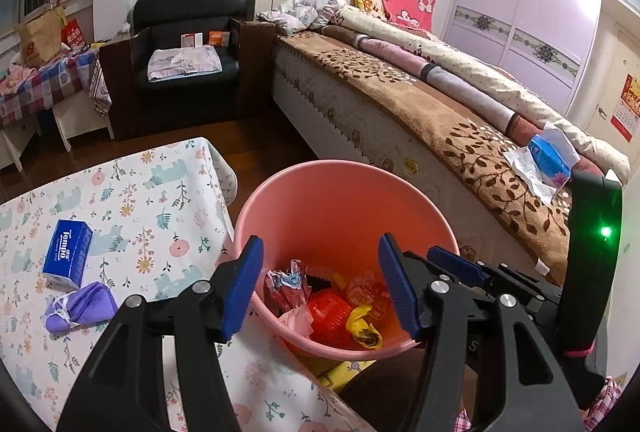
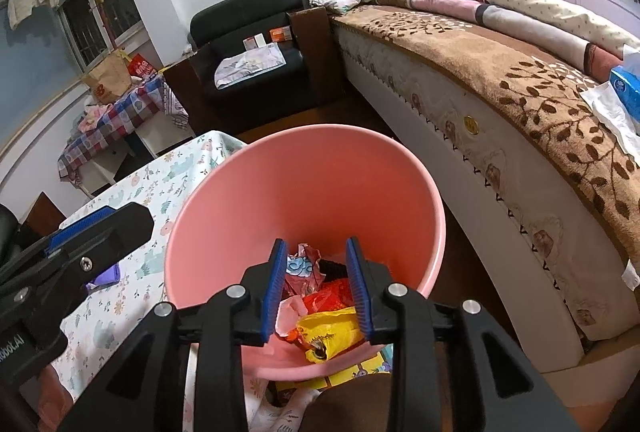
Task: Collect trash
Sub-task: 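Open both tools to drop the orange and yellow bags into the bucket, then withdraw both open tools from the bucket back over the table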
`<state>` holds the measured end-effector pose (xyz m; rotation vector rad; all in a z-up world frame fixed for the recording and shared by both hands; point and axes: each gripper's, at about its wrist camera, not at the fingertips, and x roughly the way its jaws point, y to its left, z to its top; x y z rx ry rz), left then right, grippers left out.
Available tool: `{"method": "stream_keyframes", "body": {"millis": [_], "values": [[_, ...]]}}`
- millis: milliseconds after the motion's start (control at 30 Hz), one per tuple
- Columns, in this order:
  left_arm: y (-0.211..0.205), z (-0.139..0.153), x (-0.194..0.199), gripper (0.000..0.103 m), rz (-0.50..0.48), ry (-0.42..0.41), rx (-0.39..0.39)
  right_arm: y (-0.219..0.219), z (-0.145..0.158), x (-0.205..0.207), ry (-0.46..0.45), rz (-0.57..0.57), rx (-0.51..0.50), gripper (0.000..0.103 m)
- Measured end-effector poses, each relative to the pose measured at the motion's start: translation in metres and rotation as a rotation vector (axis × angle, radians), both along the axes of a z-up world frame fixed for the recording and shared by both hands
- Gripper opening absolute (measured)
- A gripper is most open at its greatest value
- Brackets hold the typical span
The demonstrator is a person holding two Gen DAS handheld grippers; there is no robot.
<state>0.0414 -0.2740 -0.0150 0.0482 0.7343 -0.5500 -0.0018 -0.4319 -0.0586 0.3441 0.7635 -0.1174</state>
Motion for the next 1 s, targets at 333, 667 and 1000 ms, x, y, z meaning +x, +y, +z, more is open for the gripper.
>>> {"method": "stream_keyframes", "body": {"millis": [333,667,1000], "values": [[0.006,0.01,-0.015,0.06,-0.018,-0.023,-0.006,0.009,0.009,-0.018,-0.023,0.006,-0.003,0.036],[0.024,0.019,-0.024,0.06,0.005,-0.034,-0.022,0.027,0.02,-0.031,-0.042,0.022,-0.03,0.039],[0.046,0.021,-0.028,0.06,0.023,-0.035,-0.023,0.052,0.025,-0.036,-0.059,0.059,-0.044,0.04]]}}
